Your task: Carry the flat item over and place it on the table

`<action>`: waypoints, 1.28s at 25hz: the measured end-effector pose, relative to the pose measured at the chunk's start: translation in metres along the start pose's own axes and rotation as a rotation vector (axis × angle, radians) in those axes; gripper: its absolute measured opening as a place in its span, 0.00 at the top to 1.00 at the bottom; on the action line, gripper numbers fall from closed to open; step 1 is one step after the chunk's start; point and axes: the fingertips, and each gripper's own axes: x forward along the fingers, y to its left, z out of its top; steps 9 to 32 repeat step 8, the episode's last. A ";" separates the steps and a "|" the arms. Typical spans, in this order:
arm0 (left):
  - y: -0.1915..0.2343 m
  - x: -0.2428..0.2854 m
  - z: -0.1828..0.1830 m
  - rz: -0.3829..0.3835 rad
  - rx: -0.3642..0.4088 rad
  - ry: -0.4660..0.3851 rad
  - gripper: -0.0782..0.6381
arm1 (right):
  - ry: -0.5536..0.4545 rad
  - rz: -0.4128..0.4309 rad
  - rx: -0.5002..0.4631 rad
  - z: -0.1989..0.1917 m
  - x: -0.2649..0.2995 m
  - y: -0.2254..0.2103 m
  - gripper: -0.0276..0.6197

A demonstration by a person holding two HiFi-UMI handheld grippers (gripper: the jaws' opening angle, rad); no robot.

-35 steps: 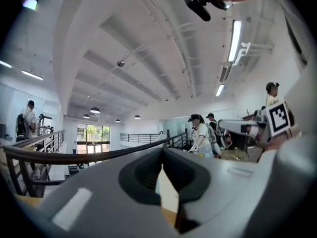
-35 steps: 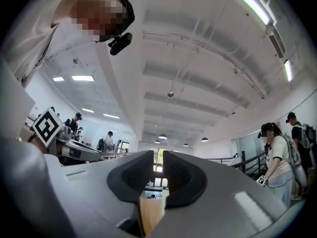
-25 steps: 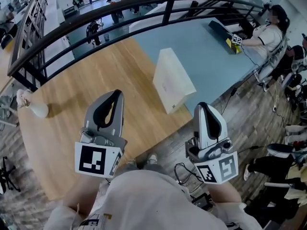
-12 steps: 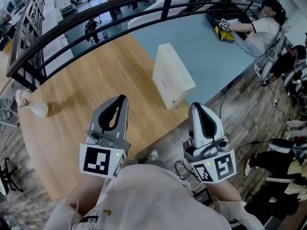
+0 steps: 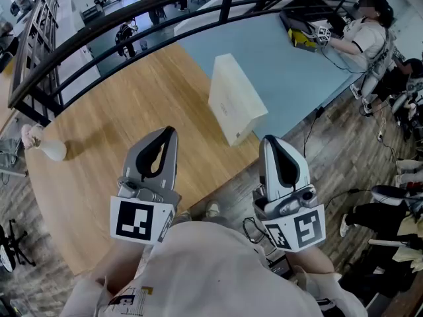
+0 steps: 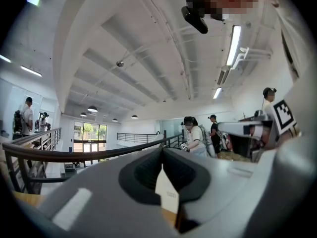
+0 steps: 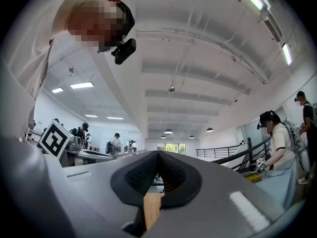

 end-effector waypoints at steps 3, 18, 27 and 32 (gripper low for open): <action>-0.002 0.000 0.001 -0.003 -0.002 0.003 0.89 | 0.014 -0.013 0.008 0.000 0.001 -0.003 0.96; -0.008 -0.001 0.003 -0.015 0.006 0.001 0.89 | 0.033 -0.035 0.016 -0.003 -0.003 -0.008 0.96; -0.008 -0.001 0.003 -0.015 0.006 0.001 0.89 | 0.033 -0.035 0.016 -0.003 -0.003 -0.008 0.96; -0.008 -0.001 0.003 -0.015 0.006 0.001 0.89 | 0.033 -0.035 0.016 -0.003 -0.003 -0.008 0.96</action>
